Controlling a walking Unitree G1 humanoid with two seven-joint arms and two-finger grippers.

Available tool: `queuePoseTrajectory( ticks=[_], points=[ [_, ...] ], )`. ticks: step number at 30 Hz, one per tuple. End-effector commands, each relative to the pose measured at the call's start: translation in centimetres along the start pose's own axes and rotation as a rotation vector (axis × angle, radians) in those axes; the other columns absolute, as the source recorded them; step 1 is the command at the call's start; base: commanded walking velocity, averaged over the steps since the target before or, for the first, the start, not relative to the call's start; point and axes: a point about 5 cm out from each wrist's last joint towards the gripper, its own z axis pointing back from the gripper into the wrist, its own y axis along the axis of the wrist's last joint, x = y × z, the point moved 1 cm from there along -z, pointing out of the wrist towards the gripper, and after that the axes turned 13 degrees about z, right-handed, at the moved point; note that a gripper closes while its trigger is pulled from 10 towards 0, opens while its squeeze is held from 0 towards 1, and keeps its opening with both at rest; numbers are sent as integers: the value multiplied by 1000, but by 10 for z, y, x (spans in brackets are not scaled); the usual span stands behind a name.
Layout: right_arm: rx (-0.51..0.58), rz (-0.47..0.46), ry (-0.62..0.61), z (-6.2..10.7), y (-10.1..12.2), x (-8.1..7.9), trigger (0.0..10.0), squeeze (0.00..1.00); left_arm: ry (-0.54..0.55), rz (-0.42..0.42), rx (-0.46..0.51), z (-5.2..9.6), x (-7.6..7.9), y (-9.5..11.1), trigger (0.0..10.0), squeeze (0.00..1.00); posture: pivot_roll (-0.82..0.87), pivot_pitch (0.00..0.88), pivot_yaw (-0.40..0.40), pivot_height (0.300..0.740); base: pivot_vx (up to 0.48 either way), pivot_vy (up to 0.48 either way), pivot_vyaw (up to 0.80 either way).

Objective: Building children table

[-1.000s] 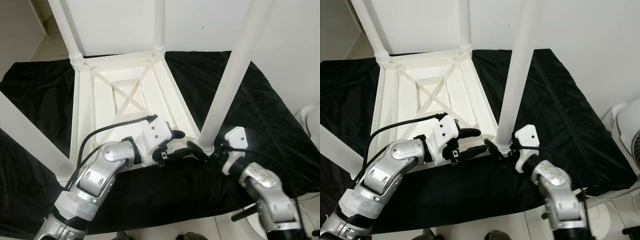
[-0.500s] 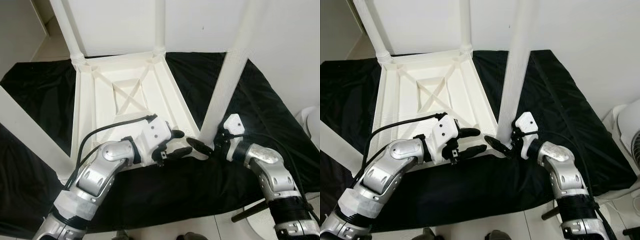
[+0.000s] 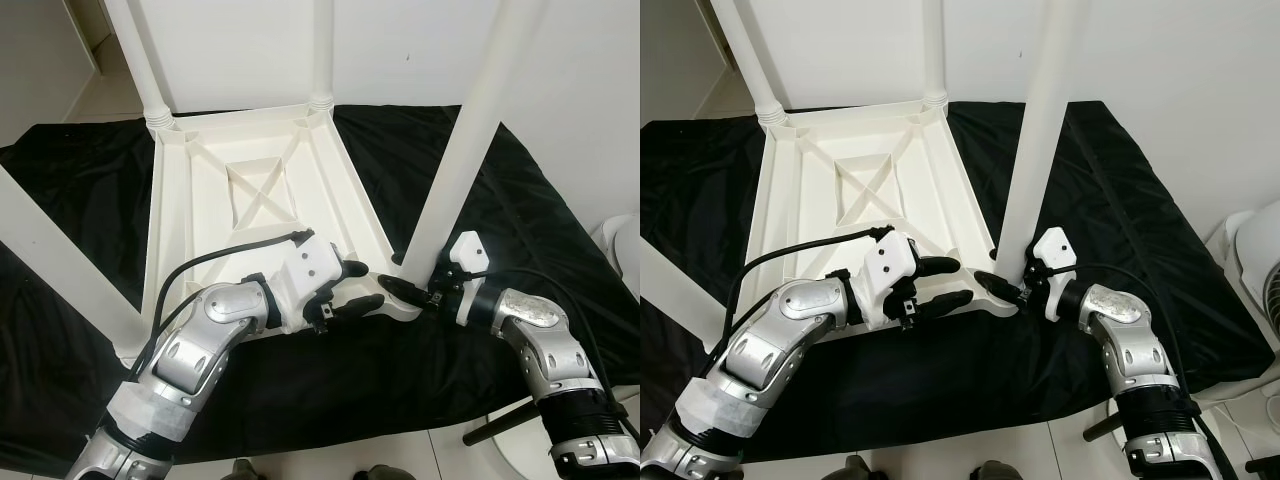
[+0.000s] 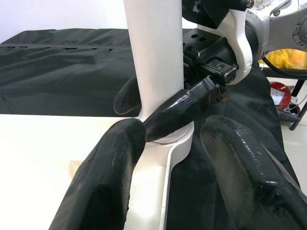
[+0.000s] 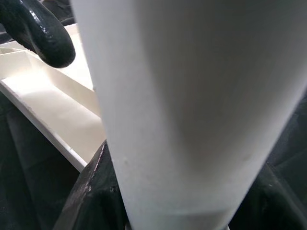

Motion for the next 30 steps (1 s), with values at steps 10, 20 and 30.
queuePoseTrajectory(
  ticks=[10,20,30],
  points=[
    [-52,-34,-303,0,-3,-10,10000,0,-22,1,-8,1,5,-2,10000,0,-133,40,30,740,0,0,0],
    [-139,-160,-696,2,-4,-33,10000,0,-31,11,-14,1,8,-5,10000,0,-145,46,37,740,0,0,0],
    [-155,-239,-941,-8,4,-47,10000,0,-46,13,-15,-1,9,-5,10000,0,-148,44,46,740,0,0,0]
  ],
)
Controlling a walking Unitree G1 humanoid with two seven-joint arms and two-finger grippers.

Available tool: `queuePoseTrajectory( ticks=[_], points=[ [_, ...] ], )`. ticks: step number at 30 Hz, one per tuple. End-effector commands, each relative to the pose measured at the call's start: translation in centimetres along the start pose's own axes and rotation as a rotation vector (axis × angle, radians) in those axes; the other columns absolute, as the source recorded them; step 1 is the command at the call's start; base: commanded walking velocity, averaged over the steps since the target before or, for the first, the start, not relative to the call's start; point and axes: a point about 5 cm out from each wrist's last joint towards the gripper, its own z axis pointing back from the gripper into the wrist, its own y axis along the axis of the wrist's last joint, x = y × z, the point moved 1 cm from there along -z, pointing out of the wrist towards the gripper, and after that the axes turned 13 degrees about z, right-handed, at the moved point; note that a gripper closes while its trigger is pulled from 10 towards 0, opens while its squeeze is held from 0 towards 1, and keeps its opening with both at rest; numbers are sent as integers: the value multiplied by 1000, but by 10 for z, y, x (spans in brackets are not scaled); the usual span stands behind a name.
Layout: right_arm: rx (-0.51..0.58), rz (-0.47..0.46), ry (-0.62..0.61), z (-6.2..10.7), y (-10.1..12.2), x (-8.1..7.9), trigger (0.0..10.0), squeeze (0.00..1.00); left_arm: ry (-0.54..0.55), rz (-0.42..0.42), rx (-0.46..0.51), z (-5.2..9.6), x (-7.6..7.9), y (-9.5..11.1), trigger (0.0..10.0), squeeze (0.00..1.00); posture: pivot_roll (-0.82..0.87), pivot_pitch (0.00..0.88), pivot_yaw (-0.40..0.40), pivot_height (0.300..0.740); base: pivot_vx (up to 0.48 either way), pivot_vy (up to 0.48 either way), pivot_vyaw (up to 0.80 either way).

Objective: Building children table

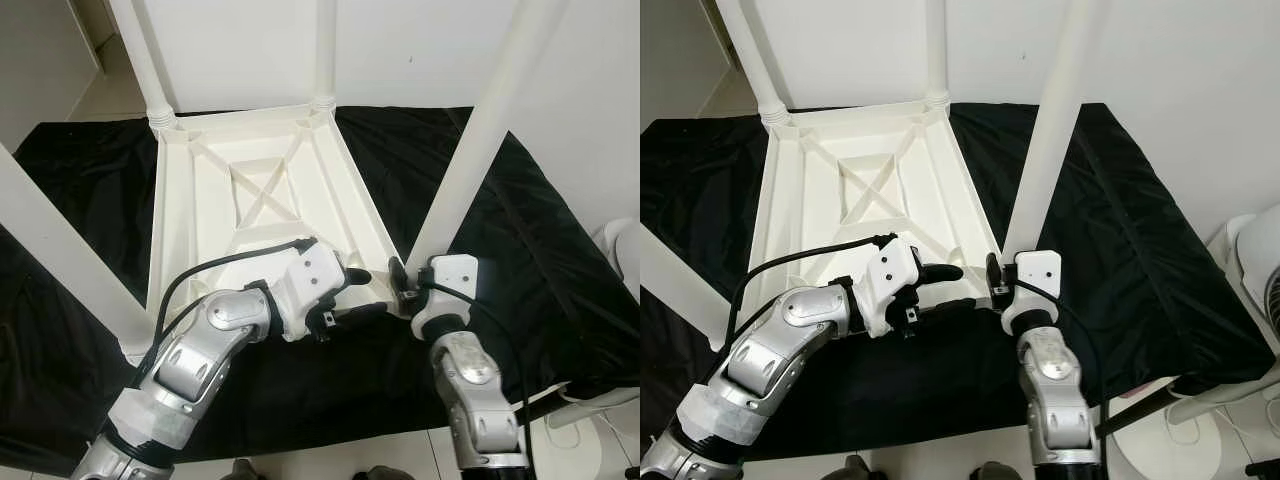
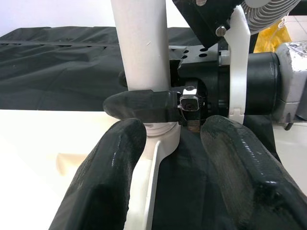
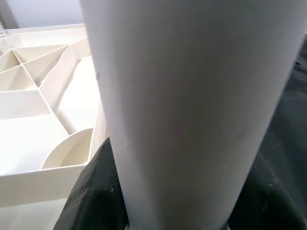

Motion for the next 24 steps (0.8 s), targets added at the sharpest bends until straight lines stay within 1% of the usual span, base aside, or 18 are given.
queuePoseTrajectory(
  ticks=[1,9,10,11,15,19,20,22,23,24],
  points=[
    [-65,-28,-32,5,-10,0,10000,0,-34,0,-12,0,3,-1,10000,0,-152,45,49,740,0,0,0],
    [-72,-9,-23,7,-7,-3,10000,0,-38,1,-11,0,4,0,10000,0,-151,48,46,740,0,0,0],
    [-71,-5,-22,8,-7,-3,10000,655,-37,2,-11,0,4,0,10000,0,-150,49,43,740,0,0,0],
    [-54,-15,-5,9,-5,-3,10000,1000,-34,4,-10,0,5,-1,10000,0,-150,49,41,740,0,0,0],
    [-14,-12,26,9,-1,-1,10000,1000,-32,5,-8,0,5,-1,10000,0,-149,49,39,740,0,0,0],
    [23,-20,135,11,0,6,10000,1000,-30,4,-7,0,5,0,10000,0,-151,49,40,740,0,0,0],
    [33,-4,171,12,-1,9,10000,0,-31,3,-8,0,4,-1,10000,0,-153,49,43,740,0,0,0],
    [39,11,193,13,-1,10,10000,0,-31,3,-9,0,4,-1,10000,0,-153,49,43,740,0,0,0],
    [63,44,279,15,-3,17,10000,0,-31,3,-10,0,3,-1,10000,0,-155,50,44,740,0,0,0],
    [67,49,298,15,-3,18,10000,0,-31,3,-10,0,3,-1,10000,0,-155,50,44,740,0,0,0]
  ],
)
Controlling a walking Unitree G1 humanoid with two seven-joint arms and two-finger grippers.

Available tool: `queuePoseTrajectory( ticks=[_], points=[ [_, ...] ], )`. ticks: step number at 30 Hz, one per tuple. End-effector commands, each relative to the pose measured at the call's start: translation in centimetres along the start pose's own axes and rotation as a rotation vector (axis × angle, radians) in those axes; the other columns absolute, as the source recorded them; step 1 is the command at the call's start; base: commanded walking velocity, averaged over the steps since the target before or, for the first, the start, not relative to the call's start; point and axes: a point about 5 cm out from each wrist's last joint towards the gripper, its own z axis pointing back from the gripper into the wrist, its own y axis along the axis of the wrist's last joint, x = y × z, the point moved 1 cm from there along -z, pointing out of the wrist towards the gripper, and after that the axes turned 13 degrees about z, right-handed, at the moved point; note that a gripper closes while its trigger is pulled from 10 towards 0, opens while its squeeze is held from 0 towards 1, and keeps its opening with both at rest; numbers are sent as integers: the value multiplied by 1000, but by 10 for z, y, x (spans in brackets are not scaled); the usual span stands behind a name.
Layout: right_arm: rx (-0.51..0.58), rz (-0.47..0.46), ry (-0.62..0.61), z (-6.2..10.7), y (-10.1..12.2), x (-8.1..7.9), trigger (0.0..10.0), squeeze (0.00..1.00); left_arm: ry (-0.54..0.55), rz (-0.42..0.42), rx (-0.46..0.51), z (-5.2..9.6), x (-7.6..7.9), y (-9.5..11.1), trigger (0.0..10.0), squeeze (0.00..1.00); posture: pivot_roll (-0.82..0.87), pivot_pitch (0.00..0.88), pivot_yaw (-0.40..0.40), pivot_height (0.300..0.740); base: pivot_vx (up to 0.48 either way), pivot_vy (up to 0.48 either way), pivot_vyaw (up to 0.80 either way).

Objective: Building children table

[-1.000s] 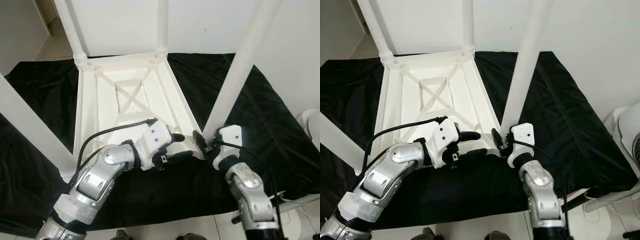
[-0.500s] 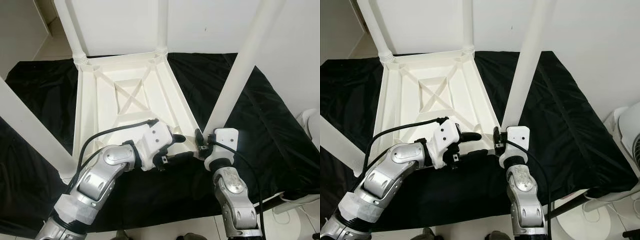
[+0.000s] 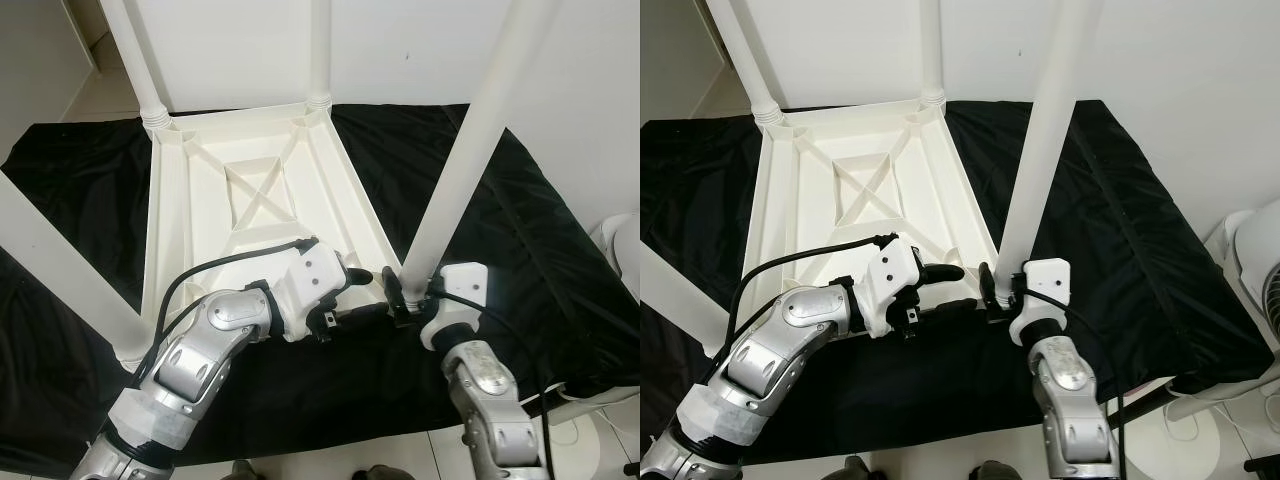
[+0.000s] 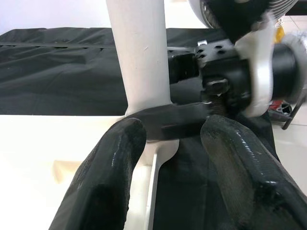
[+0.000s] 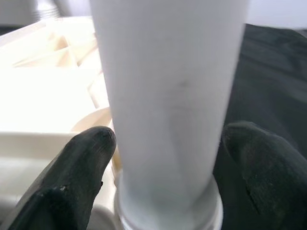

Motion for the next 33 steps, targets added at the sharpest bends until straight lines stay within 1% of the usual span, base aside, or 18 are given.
queuePoseTrajectory(
  ticks=[1,2,3,6,8,9,11,13,16,17,20,21,24,25,33],
  points=[
    [28,0,88,3,-1,3,10000,0,-27,5,-14,0,2,-2,10000,0,-156,48,44,740,0,0,0],
    [33,8,120,4,-2,6,10000,0,-27,4,-14,0,1,-2,10000,0,-156,48,45,740,0,0,0],
    [33,8,120,4,-2,6,10000,0,-27,4,-14,0,1,-2,10000,0,-156,48,45,740,0,0,0],
    [49,27,222,4,-3,14,10000,0,-25,1,-13,-1,0,-1,10000,0,-155,45,47,740,0,0,0],
    [61,73,320,1,-2,20,10000,0,-21,0,-10,-1,-1,0,10000,0,-157,45,49,740,0,0,0],
    [61,73,320,1,-2,20,10000,0,-21,0,-10,-1,-1,0,10000,0,-157,45,49,740,0,0,0],
    [64,110,404,-5,-3,24,10000,0,-19,-1,-8,-1,-2,1,10000,0,-158,46,52,740,0,0,0],
    [61,126,474,-11,-4,25,10000,0,-17,-3,-7,-1,-3,1,10000,0,-158,49,52,740,0,0,0],
    [47,181,547,-21,-7,25,10000,0,-12,-6,-5,-2,-4,2,10000,0,-156,51,54,740,0,0,0],
    [47,181,547,-21,-7,25,10000,0,-12,-6,-5,-2,-4,2,10000,0,-156,51,54,740,0,0,0],
    [41,189,601,-26,-9,23,10000,0,-9,-8,-1,-2,-5,3,10000,0,-149,54,53,740,0,0,0],
    [43,206,617,-28,-10,22,4980,0,-6,-10,-1,-1,-5,4,10000,0,-146,55,53,740,0,0,0],
    [46,218,632,-30,-11,22,4980,0,-4,-11,-1,-1,-5,4,10000,0,-142,55,51,740,0,0,0],
    [38,213,655,-34,-14,22,0,0,1,-11,0,-1,-6,4,10000,0,-135,56,48,740,0,0,0],
    [29,197,662,-36,-20,28,0,0,7,-10,2,0,-7,4,10000,0,-135,54,48,740,0,0,0]
  ],
)
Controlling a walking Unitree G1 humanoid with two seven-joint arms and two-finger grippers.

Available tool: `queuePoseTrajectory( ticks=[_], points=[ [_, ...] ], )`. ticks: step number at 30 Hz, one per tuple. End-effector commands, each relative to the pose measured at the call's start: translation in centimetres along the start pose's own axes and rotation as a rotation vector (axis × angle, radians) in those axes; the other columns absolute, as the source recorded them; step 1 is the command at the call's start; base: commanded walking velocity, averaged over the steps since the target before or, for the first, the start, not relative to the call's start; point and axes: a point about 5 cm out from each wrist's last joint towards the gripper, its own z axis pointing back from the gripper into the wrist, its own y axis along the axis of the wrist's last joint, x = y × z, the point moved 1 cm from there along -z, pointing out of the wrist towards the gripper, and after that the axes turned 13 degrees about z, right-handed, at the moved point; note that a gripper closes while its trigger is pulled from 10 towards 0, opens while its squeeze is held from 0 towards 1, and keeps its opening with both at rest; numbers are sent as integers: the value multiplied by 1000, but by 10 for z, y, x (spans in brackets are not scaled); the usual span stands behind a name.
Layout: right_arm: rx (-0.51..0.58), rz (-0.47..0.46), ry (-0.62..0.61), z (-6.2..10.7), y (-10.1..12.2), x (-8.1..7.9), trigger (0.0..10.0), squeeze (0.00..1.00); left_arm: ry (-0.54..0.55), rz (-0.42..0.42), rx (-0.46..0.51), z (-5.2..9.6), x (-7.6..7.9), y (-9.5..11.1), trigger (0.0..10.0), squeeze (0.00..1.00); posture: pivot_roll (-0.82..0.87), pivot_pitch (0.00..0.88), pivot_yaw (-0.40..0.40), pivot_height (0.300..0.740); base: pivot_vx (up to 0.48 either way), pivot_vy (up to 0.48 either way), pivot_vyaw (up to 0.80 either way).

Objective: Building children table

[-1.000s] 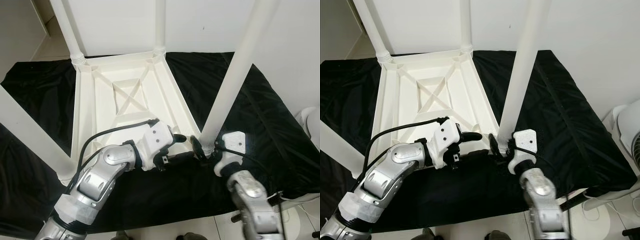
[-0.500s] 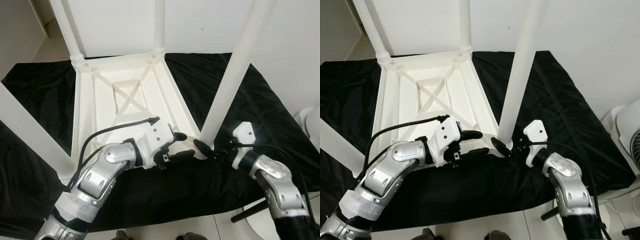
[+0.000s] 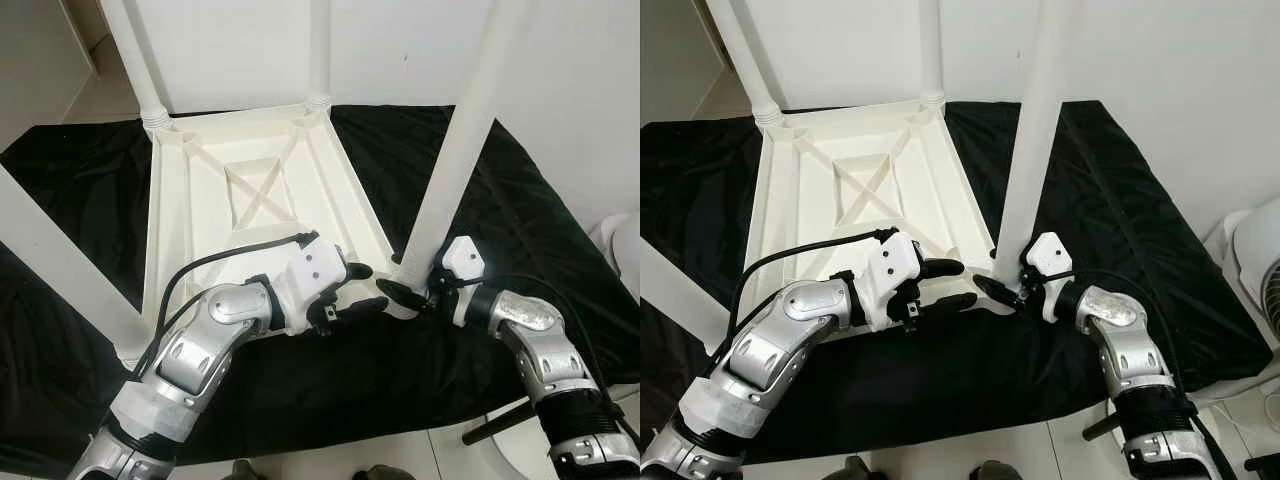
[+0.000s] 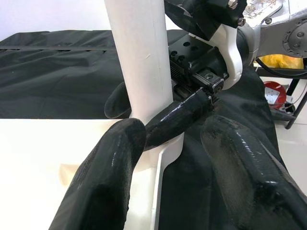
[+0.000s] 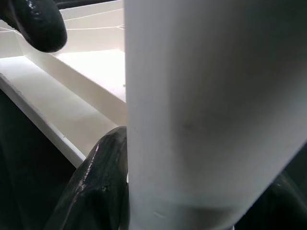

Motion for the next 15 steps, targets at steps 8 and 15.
queuePoseTrajectory(
  ticks=[8,15],
  points=[
    [-27,-74,0,7,-11,-4,3804,0,-2,-2,3,1,-2,2,10000,0,-138,55,49,740,0,0,0],
    [0,-147,-162,7,-4,-3,10000,0,-5,-5,6,-1,-2,3,10000,0,-148,51,48,740,0,0,0]
  ],
)
